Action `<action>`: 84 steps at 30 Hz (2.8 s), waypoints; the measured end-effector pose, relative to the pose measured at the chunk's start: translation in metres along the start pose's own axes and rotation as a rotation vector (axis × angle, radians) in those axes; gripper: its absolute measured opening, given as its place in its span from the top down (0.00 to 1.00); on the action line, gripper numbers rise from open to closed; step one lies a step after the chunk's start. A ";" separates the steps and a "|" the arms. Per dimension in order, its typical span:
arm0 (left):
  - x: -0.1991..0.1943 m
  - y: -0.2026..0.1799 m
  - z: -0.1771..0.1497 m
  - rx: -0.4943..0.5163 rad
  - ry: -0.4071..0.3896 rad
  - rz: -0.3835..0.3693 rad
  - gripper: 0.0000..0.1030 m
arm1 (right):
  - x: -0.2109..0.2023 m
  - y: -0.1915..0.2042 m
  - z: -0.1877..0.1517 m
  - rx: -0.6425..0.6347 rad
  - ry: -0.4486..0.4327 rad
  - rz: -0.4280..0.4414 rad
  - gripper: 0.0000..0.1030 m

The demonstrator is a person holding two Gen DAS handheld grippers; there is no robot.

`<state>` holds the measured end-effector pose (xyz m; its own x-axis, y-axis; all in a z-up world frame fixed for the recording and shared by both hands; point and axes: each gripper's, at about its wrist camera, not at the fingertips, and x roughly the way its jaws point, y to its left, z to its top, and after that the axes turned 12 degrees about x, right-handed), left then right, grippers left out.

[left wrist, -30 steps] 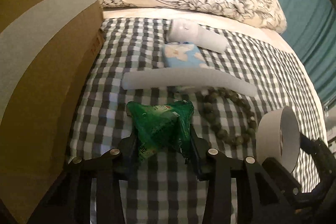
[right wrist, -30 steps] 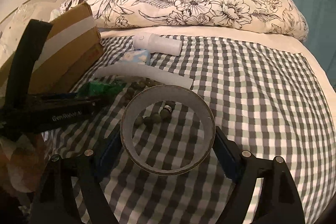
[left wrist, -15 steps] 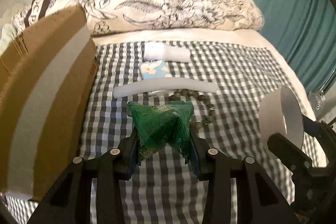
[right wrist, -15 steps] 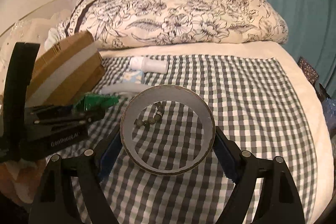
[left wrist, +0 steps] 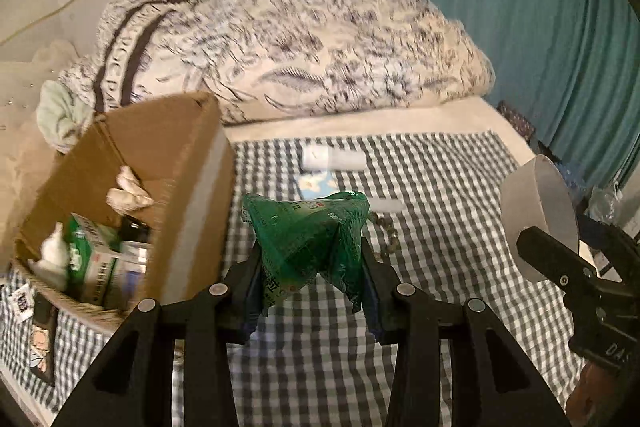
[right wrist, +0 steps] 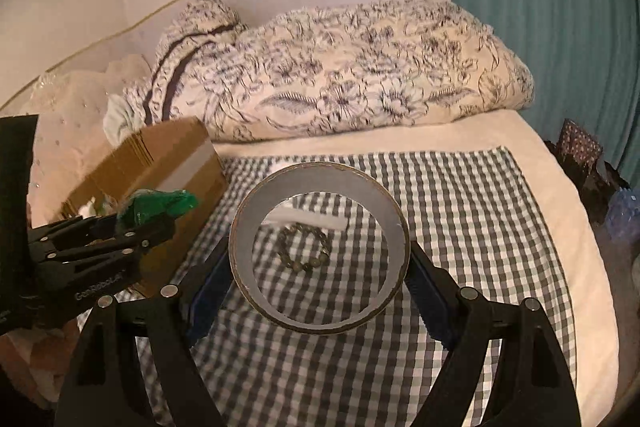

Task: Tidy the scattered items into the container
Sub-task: 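Lift the green packet and tape roll and carry them to the cardboard box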

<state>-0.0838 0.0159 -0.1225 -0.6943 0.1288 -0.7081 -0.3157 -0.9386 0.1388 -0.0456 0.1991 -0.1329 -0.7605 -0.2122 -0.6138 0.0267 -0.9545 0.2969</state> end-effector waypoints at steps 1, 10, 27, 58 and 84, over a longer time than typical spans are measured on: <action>-0.006 0.003 0.001 -0.002 -0.009 0.005 0.59 | -0.005 0.003 0.002 0.002 -0.010 -0.005 0.20; -0.057 0.025 0.003 -0.013 -0.074 0.039 0.59 | -0.038 0.032 0.007 -0.006 -0.050 0.033 0.20; -0.137 0.060 0.007 -0.035 -0.160 0.088 0.59 | -0.093 0.075 0.027 -0.016 -0.111 0.073 0.20; -0.149 0.170 -0.014 -0.166 -0.129 0.184 0.59 | -0.062 0.172 0.021 -0.112 -0.016 0.173 0.20; -0.071 0.233 -0.015 -0.186 -0.068 0.187 0.59 | 0.049 0.262 0.042 -0.158 0.128 0.292 0.20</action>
<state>-0.0983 -0.2166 -0.0500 -0.7733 -0.0368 -0.6330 -0.0580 -0.9900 0.1284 -0.1034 -0.0530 -0.0547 -0.6183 -0.4962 -0.6095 0.3387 -0.8680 0.3630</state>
